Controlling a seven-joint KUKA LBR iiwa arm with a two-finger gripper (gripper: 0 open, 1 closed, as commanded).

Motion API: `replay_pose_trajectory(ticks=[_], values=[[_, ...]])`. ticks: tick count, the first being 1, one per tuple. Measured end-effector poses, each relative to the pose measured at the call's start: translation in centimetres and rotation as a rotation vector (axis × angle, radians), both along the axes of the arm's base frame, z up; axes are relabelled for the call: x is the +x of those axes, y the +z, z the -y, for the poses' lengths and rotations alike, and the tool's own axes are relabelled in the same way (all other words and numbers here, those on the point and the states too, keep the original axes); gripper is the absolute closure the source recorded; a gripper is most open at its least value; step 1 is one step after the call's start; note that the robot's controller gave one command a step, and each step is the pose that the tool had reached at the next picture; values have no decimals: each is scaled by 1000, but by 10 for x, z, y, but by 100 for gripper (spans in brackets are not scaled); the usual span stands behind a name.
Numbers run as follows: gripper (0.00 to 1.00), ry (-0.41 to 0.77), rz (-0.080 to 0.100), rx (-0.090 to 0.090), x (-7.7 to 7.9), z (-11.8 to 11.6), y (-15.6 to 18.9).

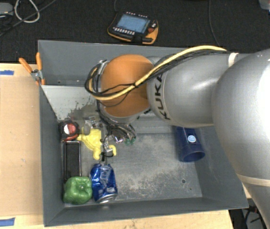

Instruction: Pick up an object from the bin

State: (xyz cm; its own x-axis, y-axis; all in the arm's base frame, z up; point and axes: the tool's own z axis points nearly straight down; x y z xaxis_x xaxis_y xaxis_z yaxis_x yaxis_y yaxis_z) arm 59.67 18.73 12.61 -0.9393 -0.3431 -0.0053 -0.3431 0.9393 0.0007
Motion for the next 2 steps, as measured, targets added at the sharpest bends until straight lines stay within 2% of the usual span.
replay_pose_trajectory(ticks=[1,2], values=[[0,586,-20,-2,-114,-24,-7],[0,10,-3,0,-37,8,-49]])
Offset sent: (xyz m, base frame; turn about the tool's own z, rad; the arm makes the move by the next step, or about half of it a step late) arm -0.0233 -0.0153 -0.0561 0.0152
